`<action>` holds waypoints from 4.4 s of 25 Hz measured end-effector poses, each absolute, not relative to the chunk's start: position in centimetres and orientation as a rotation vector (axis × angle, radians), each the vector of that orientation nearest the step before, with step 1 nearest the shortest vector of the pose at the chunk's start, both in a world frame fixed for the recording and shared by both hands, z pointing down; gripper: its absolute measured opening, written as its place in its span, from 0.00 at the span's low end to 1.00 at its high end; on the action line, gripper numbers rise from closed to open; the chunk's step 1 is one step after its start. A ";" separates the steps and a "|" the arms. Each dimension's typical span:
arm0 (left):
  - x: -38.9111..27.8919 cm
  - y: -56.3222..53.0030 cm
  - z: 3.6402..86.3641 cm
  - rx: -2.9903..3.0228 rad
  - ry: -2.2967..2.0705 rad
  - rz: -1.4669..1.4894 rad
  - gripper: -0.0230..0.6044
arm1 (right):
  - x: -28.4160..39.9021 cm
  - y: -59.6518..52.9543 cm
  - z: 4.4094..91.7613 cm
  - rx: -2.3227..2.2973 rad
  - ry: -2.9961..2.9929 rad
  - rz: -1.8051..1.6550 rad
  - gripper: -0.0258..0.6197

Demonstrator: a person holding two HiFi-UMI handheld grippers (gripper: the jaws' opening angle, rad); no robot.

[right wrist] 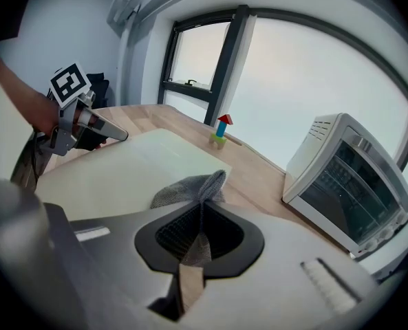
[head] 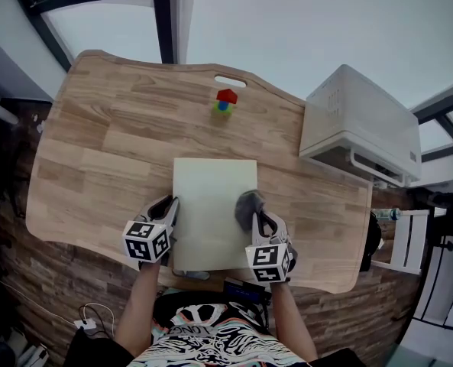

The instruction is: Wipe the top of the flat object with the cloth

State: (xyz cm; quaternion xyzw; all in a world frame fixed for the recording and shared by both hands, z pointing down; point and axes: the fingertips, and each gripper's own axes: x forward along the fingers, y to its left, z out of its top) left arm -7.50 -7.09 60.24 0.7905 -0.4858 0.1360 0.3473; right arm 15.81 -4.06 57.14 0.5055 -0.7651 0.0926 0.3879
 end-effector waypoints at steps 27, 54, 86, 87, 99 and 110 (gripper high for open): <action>-7.7 -7.0 60.6 2.023 -1.277 0.306 0.23 | 13.5 -4.1 59.5 1.103 -1.946 0.627 0.06; -7.7 -7.1 60.7 2.023 -1.231 0.228 0.23 | 12.6 -6.7 59.6 1.110 -1.916 0.631 0.06; -8.0 -6.9 60.5 2.004 -1.305 0.116 0.23 | 12.2 -12.7 59.4 1.178 -1.960 0.708 0.06; -8.0 -6.9 60.6 2.003 -1.306 0.115 0.23 | 12.2 -12.9 59.4 1.178 -1.960 0.706 0.06; -8.0 -6.9 60.6 2.001 -1.303 0.105 0.23 | 12.2 -14.5 59.3 1.170 -1.979 0.716 0.06; -8.0 -7.0 60.6 2.002 -1.295 0.096 0.23 | 12.0 -15.6 59.2 1.182 -1.982 0.734 0.06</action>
